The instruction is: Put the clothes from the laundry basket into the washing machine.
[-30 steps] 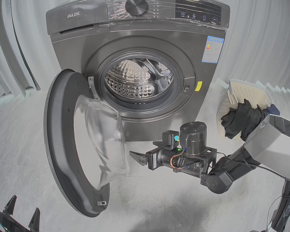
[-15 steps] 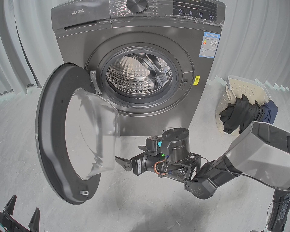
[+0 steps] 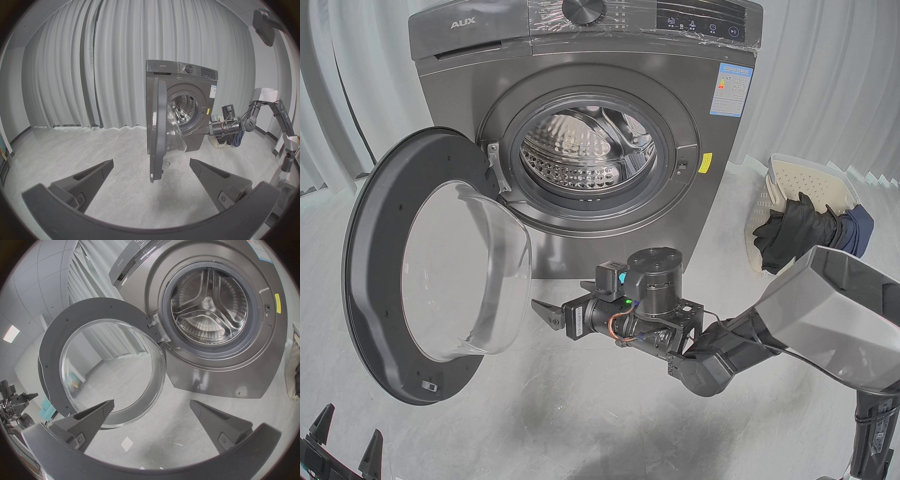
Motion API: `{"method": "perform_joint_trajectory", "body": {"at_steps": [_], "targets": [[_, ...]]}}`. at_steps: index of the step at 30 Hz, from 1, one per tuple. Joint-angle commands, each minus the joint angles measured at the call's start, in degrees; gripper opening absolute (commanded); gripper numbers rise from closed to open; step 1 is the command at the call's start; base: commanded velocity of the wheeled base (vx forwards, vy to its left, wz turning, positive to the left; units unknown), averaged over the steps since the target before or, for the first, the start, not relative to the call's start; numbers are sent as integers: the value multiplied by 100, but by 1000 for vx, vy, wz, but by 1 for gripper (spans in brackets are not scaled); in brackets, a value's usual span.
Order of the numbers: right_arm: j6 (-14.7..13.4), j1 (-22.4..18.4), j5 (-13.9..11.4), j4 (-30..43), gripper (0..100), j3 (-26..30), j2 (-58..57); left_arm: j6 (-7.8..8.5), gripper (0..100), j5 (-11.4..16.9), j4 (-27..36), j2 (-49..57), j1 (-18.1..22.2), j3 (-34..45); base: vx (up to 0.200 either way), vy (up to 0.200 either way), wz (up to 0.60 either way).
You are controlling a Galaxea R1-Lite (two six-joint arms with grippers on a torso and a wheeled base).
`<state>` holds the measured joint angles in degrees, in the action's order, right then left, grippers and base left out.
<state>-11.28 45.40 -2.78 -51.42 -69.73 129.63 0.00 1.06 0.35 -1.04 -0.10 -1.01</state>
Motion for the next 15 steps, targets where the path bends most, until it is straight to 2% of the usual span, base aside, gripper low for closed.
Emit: {"method": "perform_joint_trajectory", "body": {"at_steps": [1, 6, 10, 12, 13, 15], "targets": [[3, 31, 14, 44, 100, -454, 475, 0, 100, -1, 0, 95, 1, 92, 0, 0, 0], [3, 215, 190, 229, 100, -1034, 897, 0, 100, -1, 0, 95, 1, 92, 0, 0, 0], [-15, 347, 234, 264, 100, -1412, 1134, 0, 100, -1, 0, 95, 1, 92, 0, 0, 0], [-24, 488, 339, 264, 100, -1807, 1371, 0, 100, -1, 0, 95, 1, 92, 0, 0, 0], [-24, 496, 339, 264, 100, -1825, 1389, 0, 100, -1, 0, 95, 1, 92, 0, 0, 0], [-24, 540, 357, 211, 100, -2282, 1618, -9, 100, -1, 0, 95, 1, 92, 0, 0, 0]]}}
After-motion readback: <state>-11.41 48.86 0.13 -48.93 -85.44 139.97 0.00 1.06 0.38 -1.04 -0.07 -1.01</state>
